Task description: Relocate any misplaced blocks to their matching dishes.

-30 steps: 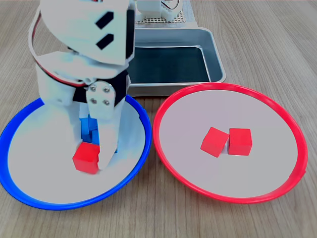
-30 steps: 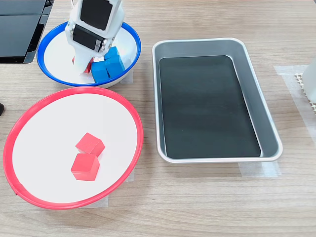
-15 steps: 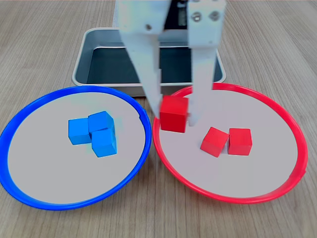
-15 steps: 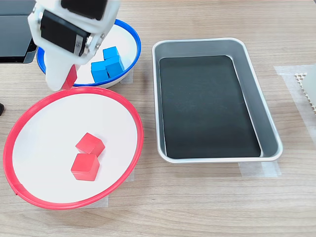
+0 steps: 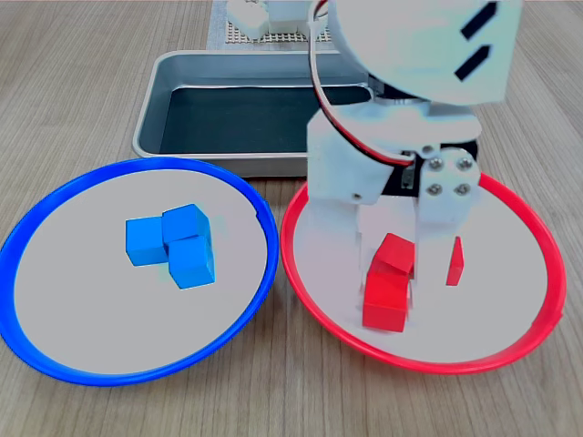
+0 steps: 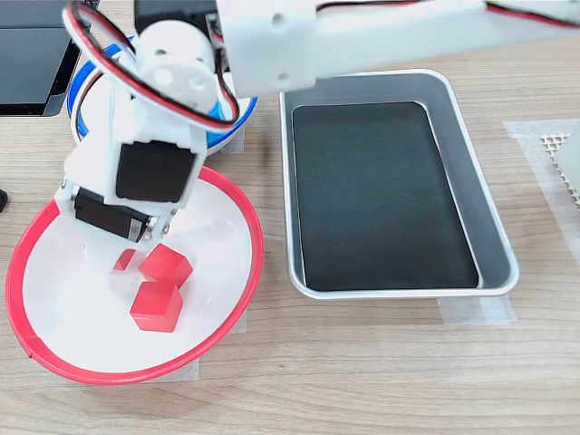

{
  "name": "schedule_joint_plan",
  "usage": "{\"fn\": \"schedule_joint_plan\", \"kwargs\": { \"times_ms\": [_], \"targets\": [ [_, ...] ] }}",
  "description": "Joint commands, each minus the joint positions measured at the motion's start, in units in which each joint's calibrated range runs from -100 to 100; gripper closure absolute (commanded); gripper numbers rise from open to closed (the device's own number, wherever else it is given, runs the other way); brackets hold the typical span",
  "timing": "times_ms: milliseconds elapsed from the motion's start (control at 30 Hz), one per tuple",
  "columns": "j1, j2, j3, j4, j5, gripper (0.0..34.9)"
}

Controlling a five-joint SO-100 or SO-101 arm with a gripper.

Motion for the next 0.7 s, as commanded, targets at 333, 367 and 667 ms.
{"fn": "schedule_joint_plan", "kwargs": {
  "times_ms": [333, 367, 667],
  "targets": [
    [-1.9, -0.6, -1.4, 1.1, -0.9, 18.9],
    [-1.9, -1.0, -1.2, 1.3, -0.9, 18.5],
    [-0.5, -8.0, 2.3, 3.4, -0.9, 15.6]
  ]
}}
